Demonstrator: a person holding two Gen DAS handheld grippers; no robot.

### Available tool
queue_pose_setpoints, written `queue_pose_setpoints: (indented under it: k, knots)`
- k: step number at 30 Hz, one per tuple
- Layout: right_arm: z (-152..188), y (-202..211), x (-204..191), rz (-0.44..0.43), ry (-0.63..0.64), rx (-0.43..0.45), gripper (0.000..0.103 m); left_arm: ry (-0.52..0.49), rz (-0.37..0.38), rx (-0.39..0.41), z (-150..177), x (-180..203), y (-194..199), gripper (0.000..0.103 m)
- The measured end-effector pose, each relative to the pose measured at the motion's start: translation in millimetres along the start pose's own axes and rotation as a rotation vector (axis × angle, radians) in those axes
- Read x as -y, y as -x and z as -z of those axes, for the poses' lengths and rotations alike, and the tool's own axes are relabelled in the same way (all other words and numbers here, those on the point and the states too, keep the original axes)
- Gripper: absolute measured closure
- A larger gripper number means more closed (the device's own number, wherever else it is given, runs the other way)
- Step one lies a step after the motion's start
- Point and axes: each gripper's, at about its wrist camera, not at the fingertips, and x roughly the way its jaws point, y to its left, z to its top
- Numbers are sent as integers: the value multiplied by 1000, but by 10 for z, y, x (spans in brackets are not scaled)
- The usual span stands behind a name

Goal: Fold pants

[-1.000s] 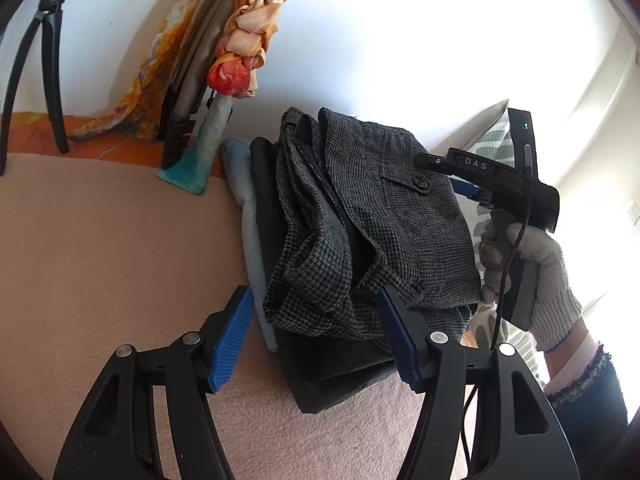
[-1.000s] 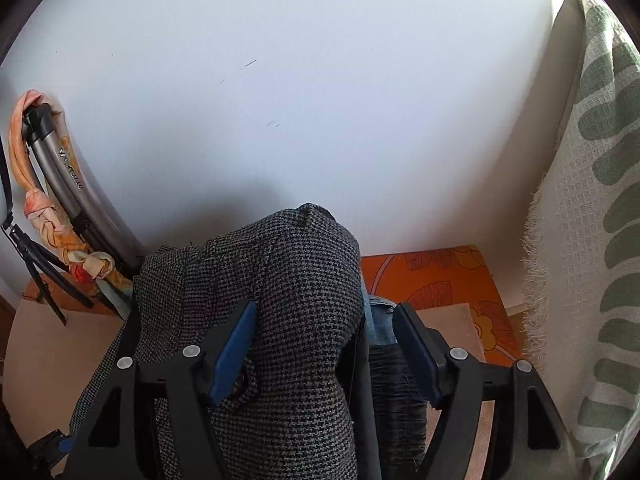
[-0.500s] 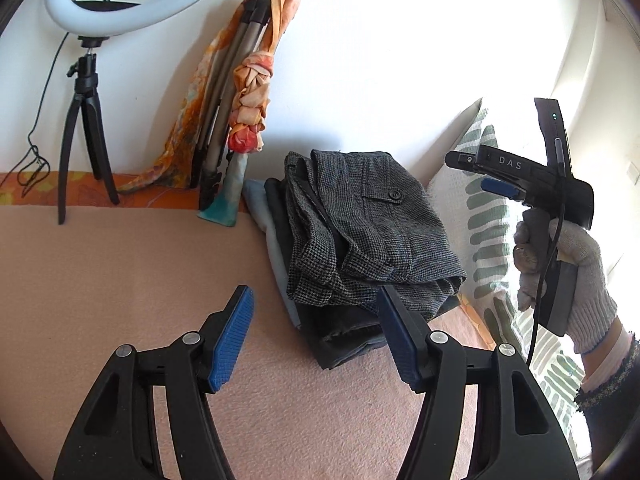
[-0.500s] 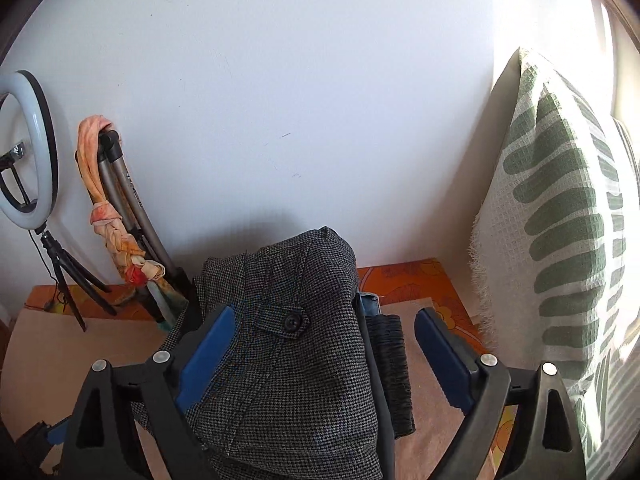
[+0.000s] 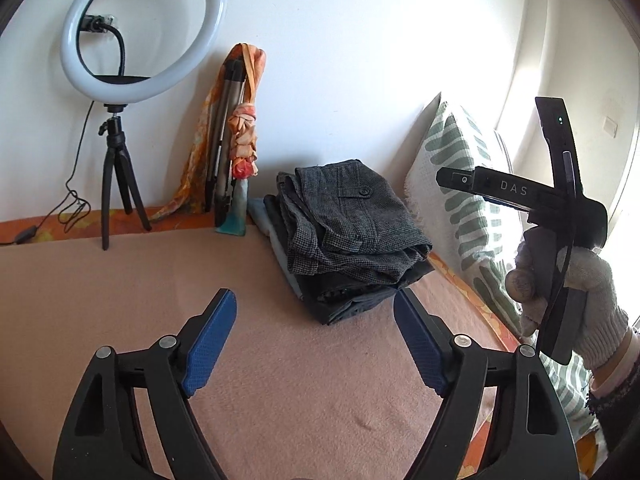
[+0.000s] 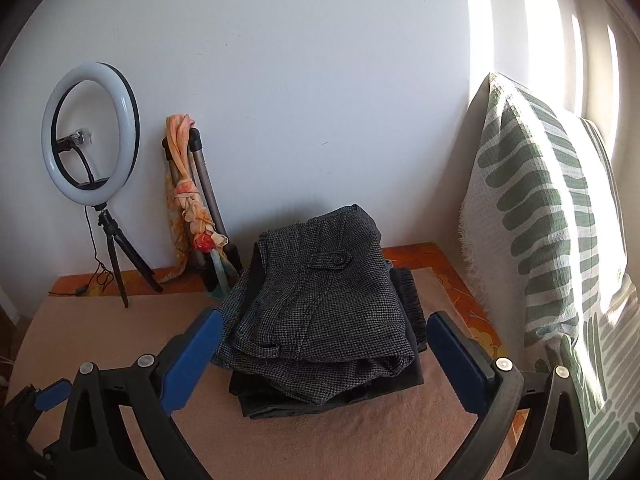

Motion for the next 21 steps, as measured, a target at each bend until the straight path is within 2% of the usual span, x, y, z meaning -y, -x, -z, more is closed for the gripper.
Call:
queue_pose_setpoints:
  k: [8,15,21]
  knots:
    - [525,454,-205,12,-30,31,0,-58,-78,19,146,-5,431,22]
    - [835,568,-299,26,-42,-5,0,-73,-71,44,282,-46,714,21]
    - [978,654,-343,37,-70,9,0,-86,-77,46,373,-96,788,21]
